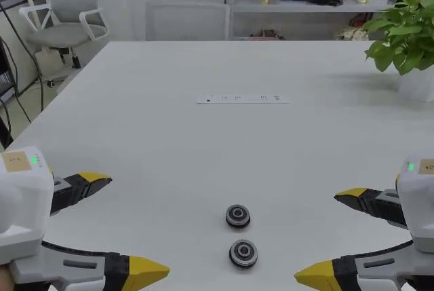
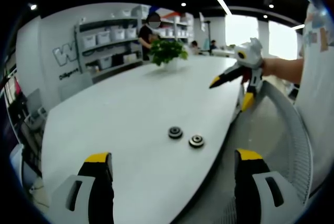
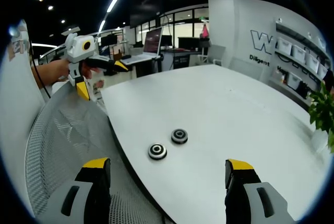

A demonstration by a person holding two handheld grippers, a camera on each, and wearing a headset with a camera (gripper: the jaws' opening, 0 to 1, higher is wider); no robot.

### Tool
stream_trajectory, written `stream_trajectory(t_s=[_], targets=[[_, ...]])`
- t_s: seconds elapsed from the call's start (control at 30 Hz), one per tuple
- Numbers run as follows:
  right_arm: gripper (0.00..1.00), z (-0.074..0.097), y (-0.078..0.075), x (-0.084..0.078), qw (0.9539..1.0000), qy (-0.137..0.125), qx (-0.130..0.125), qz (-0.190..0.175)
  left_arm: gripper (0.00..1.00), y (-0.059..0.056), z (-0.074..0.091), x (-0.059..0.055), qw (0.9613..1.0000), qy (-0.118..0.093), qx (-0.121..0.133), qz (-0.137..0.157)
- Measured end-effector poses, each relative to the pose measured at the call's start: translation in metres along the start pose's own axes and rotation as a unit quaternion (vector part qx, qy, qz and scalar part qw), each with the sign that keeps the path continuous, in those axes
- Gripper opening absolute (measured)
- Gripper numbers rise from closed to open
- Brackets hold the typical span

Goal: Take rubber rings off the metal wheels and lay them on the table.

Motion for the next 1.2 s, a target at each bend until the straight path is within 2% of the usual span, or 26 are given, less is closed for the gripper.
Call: stream_trajectory(t_s=[0.67, 1.2], targets=[[0.91, -0.0010, 0.0007, -0.0035, 0.9999, 0.010, 0.003, 0.002, 0.99, -0.0008, -0.0014, -0.0016, 1.0000, 0.003, -0.004, -0.001], [0.91, 0.0001, -0.0004, -0.0083, 1.0000, 0.004, 0.001, -0.003, 0.99, -0.0035, -0.0070, -0.0023, 0.9999, 0.004, -0.010, -0.001]])
Point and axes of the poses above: the centre of the closed fingertips' face, and the gripper's own axes: z roughly backward along the fingers, y roughly to its left, x roughly out of its top, the point moved 9 cm from there along z, roughly backward along the fingers, and after that the axes turned 13 degrees about x, right-handed, at the moved point
